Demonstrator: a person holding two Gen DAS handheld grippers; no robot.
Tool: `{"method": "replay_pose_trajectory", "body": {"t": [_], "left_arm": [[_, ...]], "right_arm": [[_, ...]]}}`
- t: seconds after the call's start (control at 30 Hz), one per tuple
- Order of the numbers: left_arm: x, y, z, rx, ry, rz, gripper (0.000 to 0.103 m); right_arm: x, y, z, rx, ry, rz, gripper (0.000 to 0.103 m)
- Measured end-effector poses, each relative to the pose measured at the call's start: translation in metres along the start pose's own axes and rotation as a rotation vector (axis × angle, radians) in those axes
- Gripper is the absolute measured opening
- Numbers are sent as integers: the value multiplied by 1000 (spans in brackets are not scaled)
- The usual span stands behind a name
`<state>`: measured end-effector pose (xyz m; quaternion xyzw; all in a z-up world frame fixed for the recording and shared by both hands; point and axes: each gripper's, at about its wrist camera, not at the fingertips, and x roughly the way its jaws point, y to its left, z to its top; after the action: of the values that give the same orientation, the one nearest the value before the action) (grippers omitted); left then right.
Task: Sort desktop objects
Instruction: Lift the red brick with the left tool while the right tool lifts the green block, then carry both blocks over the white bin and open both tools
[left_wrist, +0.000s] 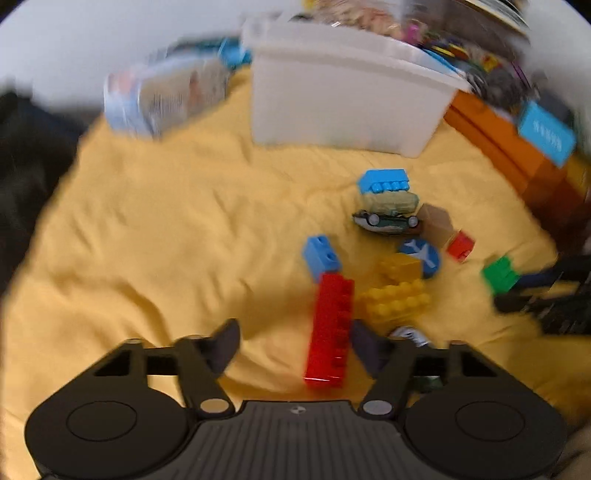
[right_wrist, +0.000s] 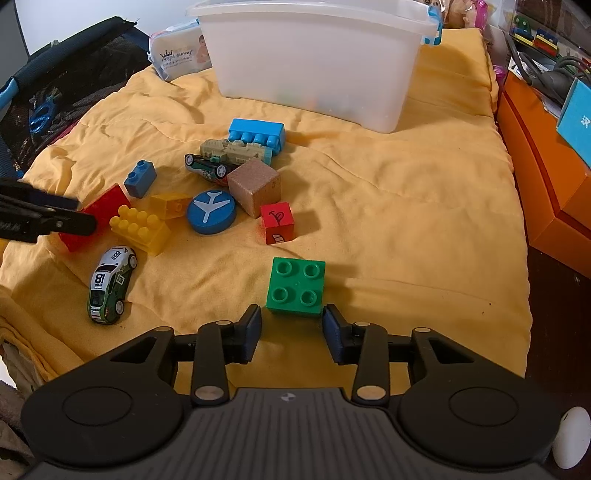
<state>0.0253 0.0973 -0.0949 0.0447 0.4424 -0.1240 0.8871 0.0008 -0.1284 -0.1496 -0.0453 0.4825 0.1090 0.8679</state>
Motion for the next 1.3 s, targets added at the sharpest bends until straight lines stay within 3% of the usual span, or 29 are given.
{"method": "replay_pose_trajectory", "body": {"t": [0.07, 0.2, 0.3, 0.43, 0.67, 0.7, 0.73, 0.77, 0.8, 0.83, 0.87, 1.07, 1.3], "left_arm": [[-3, -6, -2, 58, -24, 40, 73], [-6, 2, -2, 15, -55, 68, 73], [-8, 1, 0, 53, -72, 144, 73], [-20, -2, 2, 46, -100, 68, 73], [4, -21, -4, 111, -35, 66, 72], [10, -20, -5, 107, -13, 64, 66], [15, -18, -6, 97, 9, 51, 50], [16, -15, -8, 75, 3, 21, 45], [14, -13, -9, 57, -7, 0, 29], [14, -13, -9, 61, -3, -7, 27], [12, -14, -9, 70, -4, -6, 27], [-9, -15, 10, 83, -57, -25, 27], [-37, -15, 78, 119, -204, -37, 27]], "right_arm": [[1, 0, 1, 0, 0, 2, 42], [2, -1, 0, -1, -4, 5, 43], [1, -1, -1, -3, -7, 8, 43], [0, -1, -1, -1, -6, 8, 43], [0, 4, 2, -8, -33, 9, 49], [2, 4, 3, -8, -32, 4, 49], [4, 4, 3, -7, -32, 3, 50], [5, 5, 3, -8, -38, 2, 50], [5, 5, 3, -14, -40, 0, 49], [5, 6, 3, -22, -41, 1, 47], [4, 6, 3, -31, -44, 4, 37], [-9, 10, 11, -49, -71, 15, 36], [-42, 4, 63, -50, -214, -6, 36]]}}
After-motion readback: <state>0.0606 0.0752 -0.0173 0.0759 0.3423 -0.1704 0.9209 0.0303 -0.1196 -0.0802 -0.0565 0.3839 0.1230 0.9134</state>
